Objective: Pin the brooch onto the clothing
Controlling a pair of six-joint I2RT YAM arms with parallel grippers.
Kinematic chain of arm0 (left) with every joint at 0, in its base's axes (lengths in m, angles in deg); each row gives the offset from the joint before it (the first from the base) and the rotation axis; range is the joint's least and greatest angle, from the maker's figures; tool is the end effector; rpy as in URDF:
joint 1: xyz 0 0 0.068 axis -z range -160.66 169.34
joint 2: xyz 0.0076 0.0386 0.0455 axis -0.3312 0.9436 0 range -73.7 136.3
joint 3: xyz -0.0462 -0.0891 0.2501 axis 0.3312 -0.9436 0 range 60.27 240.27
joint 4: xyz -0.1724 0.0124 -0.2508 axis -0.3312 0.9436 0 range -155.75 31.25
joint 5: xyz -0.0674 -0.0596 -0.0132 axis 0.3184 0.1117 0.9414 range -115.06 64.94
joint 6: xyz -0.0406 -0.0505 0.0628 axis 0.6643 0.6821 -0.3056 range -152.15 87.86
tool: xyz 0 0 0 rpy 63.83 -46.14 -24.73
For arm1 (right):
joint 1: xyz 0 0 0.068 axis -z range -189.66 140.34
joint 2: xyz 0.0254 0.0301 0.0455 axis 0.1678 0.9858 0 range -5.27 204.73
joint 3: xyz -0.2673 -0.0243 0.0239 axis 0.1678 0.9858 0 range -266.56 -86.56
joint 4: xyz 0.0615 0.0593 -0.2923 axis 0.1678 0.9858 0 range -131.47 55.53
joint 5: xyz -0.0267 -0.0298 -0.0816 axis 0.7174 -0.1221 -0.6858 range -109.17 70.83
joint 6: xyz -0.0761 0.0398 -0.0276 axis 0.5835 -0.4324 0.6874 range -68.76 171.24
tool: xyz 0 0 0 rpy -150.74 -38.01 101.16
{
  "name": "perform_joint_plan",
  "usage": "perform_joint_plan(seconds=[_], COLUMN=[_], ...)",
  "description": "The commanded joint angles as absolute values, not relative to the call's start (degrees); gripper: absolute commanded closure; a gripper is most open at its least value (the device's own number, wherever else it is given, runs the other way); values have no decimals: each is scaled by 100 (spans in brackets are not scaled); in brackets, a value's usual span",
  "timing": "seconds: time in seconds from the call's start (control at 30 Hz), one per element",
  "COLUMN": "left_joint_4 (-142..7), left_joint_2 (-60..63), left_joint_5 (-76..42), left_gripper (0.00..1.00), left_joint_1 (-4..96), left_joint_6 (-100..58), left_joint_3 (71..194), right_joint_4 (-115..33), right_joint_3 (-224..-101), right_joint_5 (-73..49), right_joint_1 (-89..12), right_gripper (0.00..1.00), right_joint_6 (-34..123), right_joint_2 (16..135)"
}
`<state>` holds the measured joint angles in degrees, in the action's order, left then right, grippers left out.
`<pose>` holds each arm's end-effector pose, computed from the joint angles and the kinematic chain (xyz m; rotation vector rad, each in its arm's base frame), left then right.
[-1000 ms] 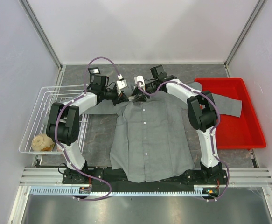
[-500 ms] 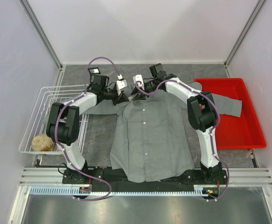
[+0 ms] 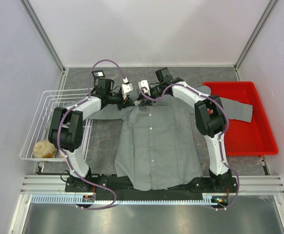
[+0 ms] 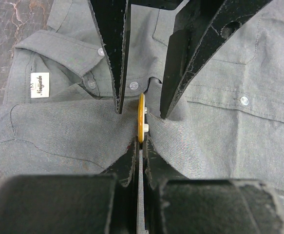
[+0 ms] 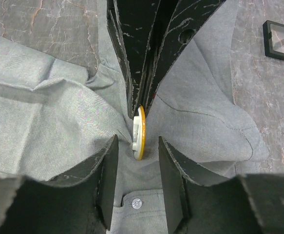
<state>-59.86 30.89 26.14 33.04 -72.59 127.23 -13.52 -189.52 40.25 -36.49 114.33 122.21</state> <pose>0.4152 -0.1659 0.1501 1.3150 1.6413 -0.7557 0.4485 0.3046 0.1630 -1.7462 1.1807 0.9033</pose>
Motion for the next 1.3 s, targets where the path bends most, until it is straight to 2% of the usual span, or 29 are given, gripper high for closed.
perform_joint_plan(seconds=[0.0, 0.43, 0.67, 0.93, 1.27], left_joint_4=[-6065, -6083, -6100, -6118, -6214], left_joint_2=[2974, 2948, 2939, 2913, 2834], left_joint_5=[2820, 2811, 2811, 2802, 2829], left_gripper=[98, 98, 98, 98, 98], left_joint_1=[3376, 3393, 3393, 3402, 3437], left_joint_6=[-7539, -7547, -7565, -7574, -7512], left_joint_3=[12838, 12803, 12794, 12759, 12645], right_joint_4=[-1369, -1448, -1563, -1642, -2037], right_joint_3=[-19141, -19291, -19484, -19493, -19624], right_joint_5=[4156, 3998, 3848, 3708, 3084], right_joint_1=[-3717, -3752, -3769, -3822, -3910], right_gripper=[57, 65, 78, 79, 89], right_joint_6=[11646, 11268, 10759, 10565, 9599], right_joint_2=[12296, 12401, 12515, 12516, 12603])
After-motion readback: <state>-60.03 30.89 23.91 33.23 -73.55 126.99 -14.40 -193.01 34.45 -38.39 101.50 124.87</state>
